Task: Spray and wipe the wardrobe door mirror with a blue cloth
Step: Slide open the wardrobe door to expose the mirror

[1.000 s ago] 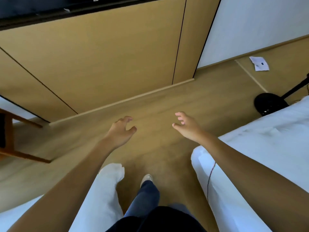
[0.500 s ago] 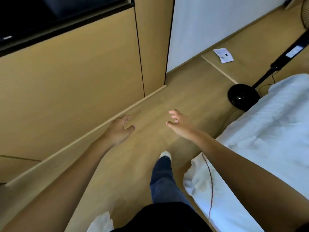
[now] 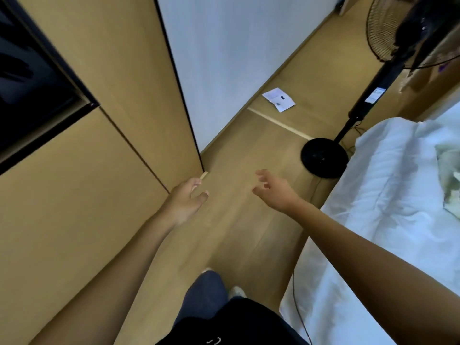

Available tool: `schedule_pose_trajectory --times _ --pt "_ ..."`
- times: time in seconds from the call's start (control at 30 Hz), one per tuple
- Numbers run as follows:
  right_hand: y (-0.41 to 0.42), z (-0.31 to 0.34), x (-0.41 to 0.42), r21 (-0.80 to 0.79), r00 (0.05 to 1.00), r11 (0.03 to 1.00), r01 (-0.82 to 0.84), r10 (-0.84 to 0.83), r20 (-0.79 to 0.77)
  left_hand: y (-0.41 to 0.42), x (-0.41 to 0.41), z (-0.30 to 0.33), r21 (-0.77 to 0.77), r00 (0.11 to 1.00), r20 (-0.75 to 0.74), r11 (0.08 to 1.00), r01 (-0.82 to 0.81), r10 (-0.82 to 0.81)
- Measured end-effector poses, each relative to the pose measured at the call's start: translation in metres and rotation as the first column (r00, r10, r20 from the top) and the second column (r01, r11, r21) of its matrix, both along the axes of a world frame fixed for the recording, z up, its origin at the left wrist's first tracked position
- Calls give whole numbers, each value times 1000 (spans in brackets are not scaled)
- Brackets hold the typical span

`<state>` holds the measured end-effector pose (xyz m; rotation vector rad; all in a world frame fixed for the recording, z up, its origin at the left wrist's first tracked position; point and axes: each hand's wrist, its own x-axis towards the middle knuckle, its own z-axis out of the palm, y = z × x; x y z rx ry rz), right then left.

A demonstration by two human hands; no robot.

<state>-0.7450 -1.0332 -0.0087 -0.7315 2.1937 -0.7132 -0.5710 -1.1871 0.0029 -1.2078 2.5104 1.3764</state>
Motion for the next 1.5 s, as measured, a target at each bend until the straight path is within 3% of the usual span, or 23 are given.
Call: schedule_pose_trajectory --times 0.17,0.57,0.83,1.27,1.5 --pt "-49 -6 -79 0 994 994 106 -106 -24 -69 -98 -11 49 994 -13 993 106 -106" --pt "-205 -1 -268 4 934 934 356 -356 24 -260 -329 -5 -4 949 13 949 315 -315" --pt "-256 -11 -395 27 909 909 415 -416 12 -322 -472 -15 -19 913 32 913 407 -406" --pt "-337 -19 -699 -28 855 856 516 -514 69 -399 -797 -7 -42 876 70 876 481 -478" --pt "-356 -18 -822 -25 808 809 587 -585 72 -419 -938 -6 -7 833 54 834 552 -551"
